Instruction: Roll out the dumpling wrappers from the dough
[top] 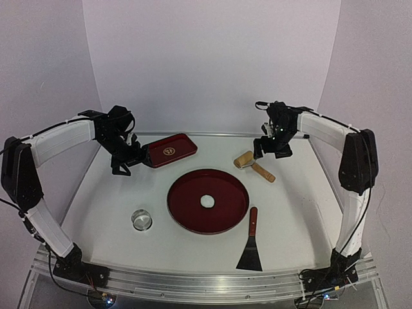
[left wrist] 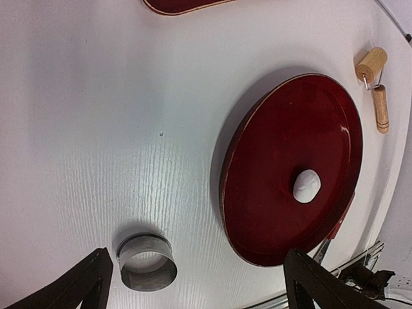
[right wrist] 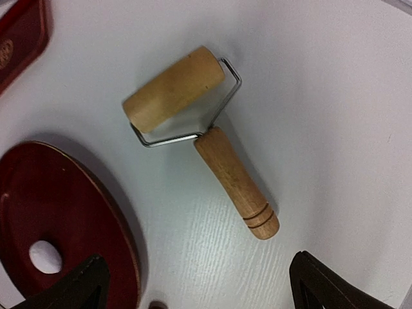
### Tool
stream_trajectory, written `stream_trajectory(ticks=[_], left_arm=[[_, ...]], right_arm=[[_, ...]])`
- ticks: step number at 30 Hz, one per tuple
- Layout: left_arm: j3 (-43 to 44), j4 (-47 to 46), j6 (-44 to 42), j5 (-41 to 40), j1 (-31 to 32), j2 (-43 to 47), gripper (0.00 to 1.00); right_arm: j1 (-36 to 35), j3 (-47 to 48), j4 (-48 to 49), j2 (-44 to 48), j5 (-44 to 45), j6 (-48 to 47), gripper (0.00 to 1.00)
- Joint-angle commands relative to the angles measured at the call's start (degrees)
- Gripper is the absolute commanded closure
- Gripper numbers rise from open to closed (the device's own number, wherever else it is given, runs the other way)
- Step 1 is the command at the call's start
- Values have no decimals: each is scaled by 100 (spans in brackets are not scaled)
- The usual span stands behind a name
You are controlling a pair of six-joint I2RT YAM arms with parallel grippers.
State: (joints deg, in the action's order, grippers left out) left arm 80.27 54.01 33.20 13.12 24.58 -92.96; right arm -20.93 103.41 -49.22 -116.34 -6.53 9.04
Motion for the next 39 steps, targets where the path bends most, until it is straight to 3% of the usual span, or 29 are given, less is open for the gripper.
stream_trajectory(ticks=[1,8,16,23,33,39], left_arm=[[439,240,172,-214,233,-164,6],[589,300,365,-307,456,-366,7],[599,303,492,-265,530,-492,7],[655,278,529,-236,544,-629,7],[784,248,452,-199,570,-798,8],[852,230,352,-196,587,-832,9]], right_arm=[[18,253,-444,-347,597,-848,2],[63,152,-416,-896,445,-1131,6],[166,713,-413,-1574,608,-950,9],[430,667,-407,-1675,430,-948,15],[442,-194,-76,-1369,6,-948,34],[420,-253,-44,-1209,-107,-948,65]])
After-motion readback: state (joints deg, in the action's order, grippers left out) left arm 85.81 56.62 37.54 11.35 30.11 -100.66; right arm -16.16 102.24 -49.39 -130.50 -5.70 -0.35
